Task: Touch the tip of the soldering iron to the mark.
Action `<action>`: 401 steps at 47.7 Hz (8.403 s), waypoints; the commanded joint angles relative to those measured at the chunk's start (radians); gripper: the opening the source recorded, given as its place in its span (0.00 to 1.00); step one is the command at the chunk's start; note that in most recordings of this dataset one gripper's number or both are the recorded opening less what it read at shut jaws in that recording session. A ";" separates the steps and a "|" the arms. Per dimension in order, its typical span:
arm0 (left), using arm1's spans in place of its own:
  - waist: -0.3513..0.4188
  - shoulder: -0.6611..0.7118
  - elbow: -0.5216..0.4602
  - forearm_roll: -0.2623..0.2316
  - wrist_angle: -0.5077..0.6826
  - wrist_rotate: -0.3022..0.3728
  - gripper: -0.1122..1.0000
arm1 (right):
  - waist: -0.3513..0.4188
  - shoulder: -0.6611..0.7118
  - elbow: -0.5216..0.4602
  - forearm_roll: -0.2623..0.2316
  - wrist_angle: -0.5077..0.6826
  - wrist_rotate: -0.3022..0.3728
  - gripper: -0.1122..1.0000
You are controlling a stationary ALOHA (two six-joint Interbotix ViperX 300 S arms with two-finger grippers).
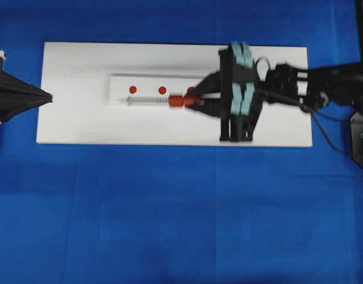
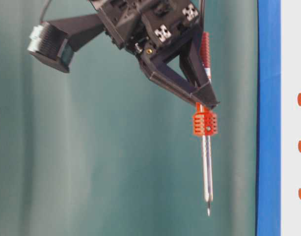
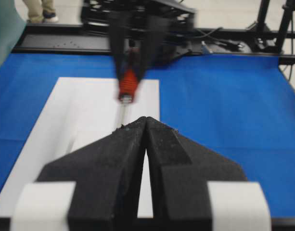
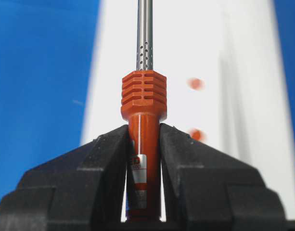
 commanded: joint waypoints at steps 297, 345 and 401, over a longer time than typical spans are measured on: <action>0.002 0.006 -0.014 0.002 -0.009 0.009 0.10 | -0.199 -0.081 -0.077 -0.083 0.359 -0.029 0.16; 0.002 0.009 -0.014 0.002 -0.009 0.003 0.10 | -0.219 -0.195 0.035 -0.083 0.367 -0.025 0.16; 0.002 0.011 -0.014 0.002 -0.009 0.006 0.10 | -0.192 0.018 0.025 -0.080 0.305 -0.028 0.16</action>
